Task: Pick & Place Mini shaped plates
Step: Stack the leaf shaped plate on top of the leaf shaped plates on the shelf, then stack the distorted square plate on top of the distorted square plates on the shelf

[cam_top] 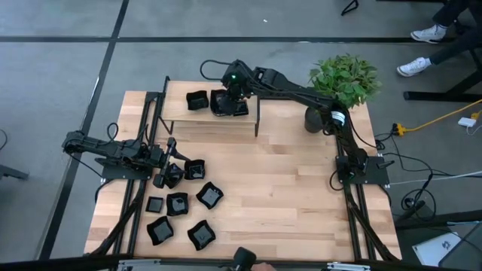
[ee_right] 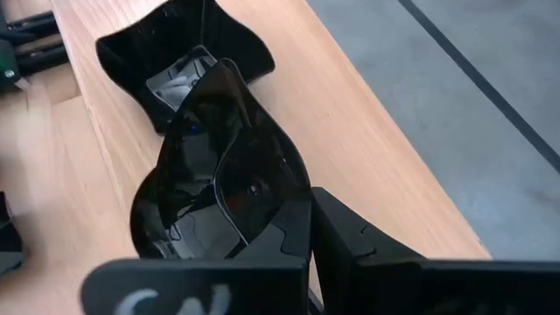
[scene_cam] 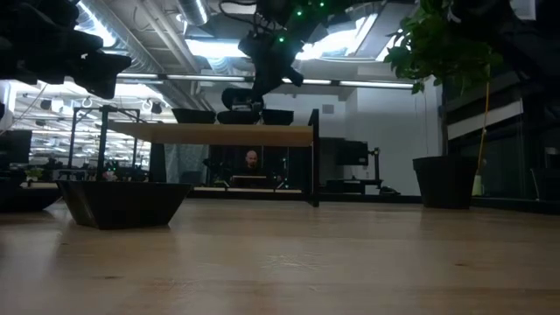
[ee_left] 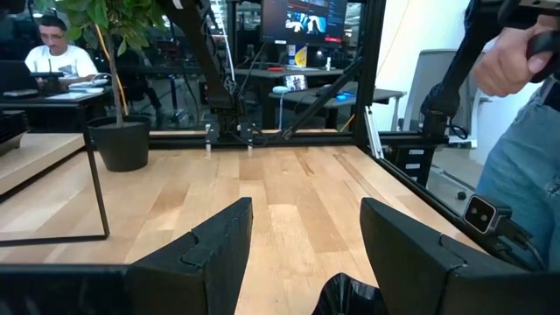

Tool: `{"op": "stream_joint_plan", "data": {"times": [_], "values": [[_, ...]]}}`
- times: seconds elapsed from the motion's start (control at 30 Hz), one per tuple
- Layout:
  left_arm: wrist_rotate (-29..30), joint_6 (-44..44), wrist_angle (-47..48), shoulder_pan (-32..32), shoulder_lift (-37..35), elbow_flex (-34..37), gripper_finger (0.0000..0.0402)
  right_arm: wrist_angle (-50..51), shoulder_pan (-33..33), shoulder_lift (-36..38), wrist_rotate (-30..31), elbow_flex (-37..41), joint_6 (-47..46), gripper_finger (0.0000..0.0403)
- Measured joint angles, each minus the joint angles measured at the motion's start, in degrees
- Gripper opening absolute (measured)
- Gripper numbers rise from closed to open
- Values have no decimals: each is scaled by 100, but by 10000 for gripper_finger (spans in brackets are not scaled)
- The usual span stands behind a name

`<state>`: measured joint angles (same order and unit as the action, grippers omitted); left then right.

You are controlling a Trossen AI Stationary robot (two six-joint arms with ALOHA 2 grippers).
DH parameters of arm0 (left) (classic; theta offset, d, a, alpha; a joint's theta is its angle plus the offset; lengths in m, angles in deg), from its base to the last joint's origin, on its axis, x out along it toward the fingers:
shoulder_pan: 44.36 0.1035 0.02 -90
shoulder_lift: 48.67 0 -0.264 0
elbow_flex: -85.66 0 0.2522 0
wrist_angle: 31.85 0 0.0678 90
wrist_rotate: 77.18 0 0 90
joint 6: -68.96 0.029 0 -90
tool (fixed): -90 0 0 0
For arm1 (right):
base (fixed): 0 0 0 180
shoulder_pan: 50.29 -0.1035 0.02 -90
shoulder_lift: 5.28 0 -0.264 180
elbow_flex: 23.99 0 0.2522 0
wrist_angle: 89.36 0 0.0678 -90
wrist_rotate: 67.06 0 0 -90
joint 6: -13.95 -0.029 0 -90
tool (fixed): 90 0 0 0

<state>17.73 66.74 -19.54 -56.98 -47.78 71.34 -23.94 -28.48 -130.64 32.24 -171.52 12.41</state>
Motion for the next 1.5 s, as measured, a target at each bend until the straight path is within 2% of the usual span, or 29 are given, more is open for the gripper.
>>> {"op": "stream_joint_plan", "data": {"times": [0.27, 0.43, 0.87, 0.97, 1.07, 1.2, 1.3, 1.5], "values": [[0, -1, 0, -1, 2, 0, 207, -199, -14, -24, -151, 0, -131, 15], [0, -2, 0, -2, 0, 0, 208, -214, 70, -24, -446, 0, -106, 36], [0, 0, 0, -1, 2, 0, 208, -219, 128, -24, -579, 0, -133, 106], [0, -2, 0, -2, 1, -1, 208, -212, 128, -24, -590, 0, -436, 126], [0, -1, 0, 0, 1, 0, 208, -208, 92, -24, -599, 0, -1166, 136], [0, 0, 0, 0, 0, -1, 207, -205, 22, -22, -683, 0, -2040, 133], [0, -2, -1, -2, 2, -1, 208, -153, -50, 19, -785, 0, -2140, 117], [0, -2, -1, 0, 2, 0, 208, 64, -283, 135, -488, -4, -2094, 50]]}}
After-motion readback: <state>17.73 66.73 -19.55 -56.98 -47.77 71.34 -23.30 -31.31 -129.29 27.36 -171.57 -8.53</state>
